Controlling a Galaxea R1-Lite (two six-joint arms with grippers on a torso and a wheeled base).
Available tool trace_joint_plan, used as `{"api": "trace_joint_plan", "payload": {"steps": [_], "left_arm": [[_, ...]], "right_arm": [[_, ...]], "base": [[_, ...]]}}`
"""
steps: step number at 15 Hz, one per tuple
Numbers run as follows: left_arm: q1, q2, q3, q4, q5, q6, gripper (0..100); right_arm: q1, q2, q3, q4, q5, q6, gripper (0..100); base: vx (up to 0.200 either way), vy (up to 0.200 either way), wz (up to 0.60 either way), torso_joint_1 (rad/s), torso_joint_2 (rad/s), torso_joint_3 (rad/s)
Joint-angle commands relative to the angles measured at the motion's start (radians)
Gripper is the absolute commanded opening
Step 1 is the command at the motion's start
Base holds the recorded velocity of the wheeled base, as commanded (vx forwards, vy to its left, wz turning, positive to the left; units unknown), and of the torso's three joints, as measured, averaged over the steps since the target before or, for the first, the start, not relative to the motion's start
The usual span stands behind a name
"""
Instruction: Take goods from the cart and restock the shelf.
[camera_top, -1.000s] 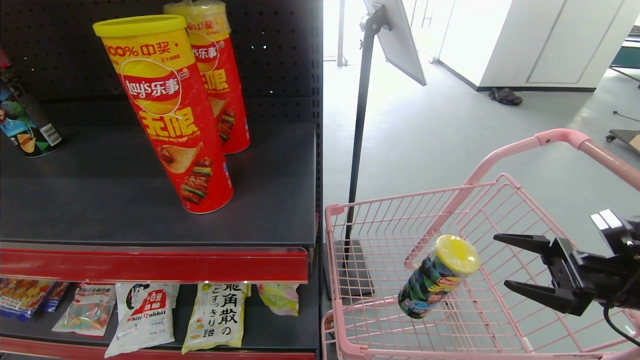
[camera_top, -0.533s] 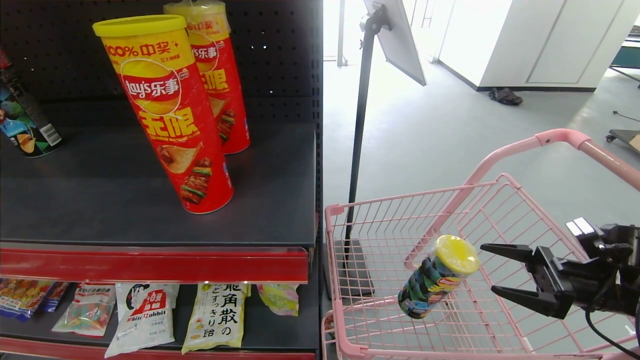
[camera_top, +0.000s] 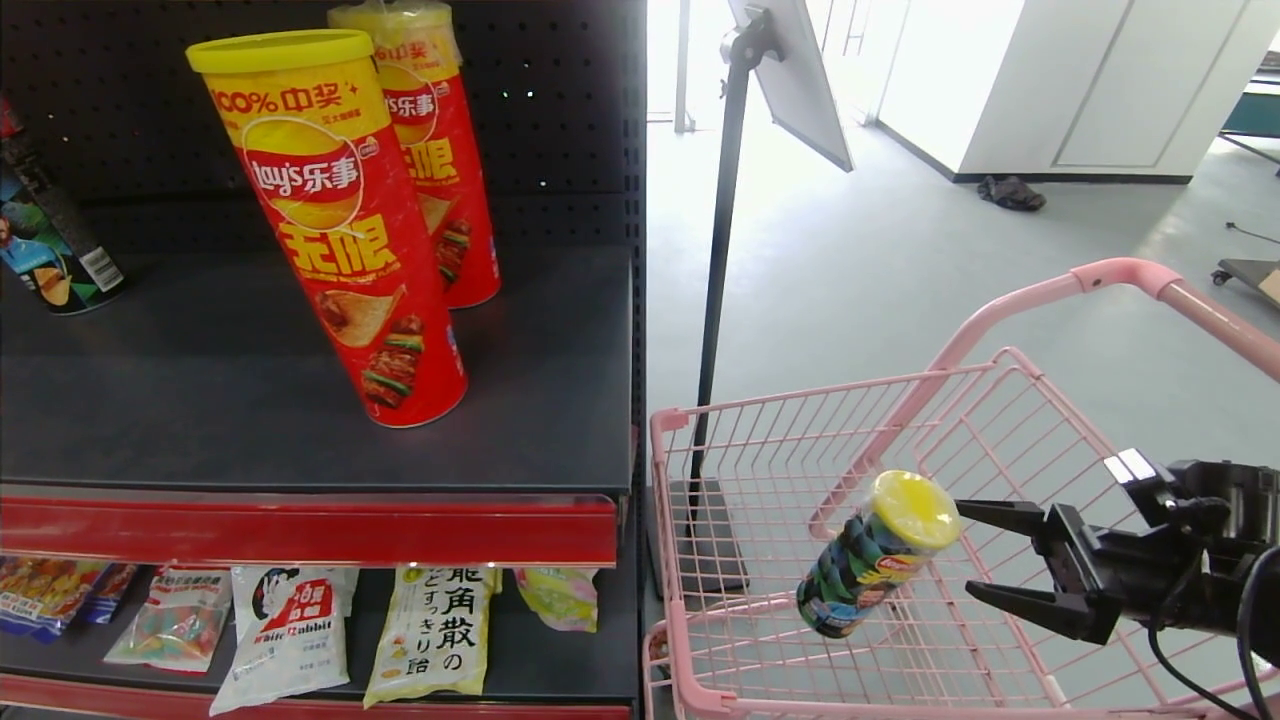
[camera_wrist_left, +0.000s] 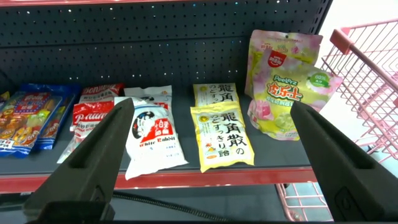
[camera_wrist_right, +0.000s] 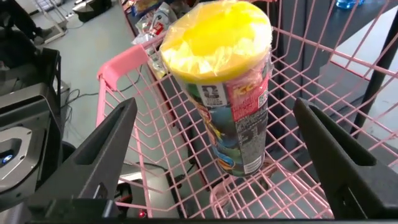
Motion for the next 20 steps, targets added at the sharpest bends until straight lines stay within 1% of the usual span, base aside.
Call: {"api": "trace_joint_plan", "payload": {"steps": [1,5,12,20], "left_arm": [[0.000,0.000,-0.002,0.000,0.000,0.000,100],[0.000,0.000,0.000,0.000,0.000,0.000,100],[0.000,0.000,0.000,0.000,0.000,0.000,100],[0.000,0.000,0.000,0.000,0.000,0.000,100]], "right_arm": [[0.006,0.034,-0.004,0.000,0.000,-0.011,100],[0.033,0.074,-0.010,-0.002,-0.001,-0.052,100],[0.039,0.080,-0.056,-0.002,-0.001,-0.062,100],[0.088,0.125,-0.094,-0.007,-0.001,-0.086,100]], "base": [[0.000,0.000,0.00,0.000,0.00,0.000],[0.000,0.000,0.00,0.000,0.00,0.000],[0.000,0.000,0.00,0.000,0.00,0.000],[0.000,0.000,0.00,0.000,0.00,0.000]]}}
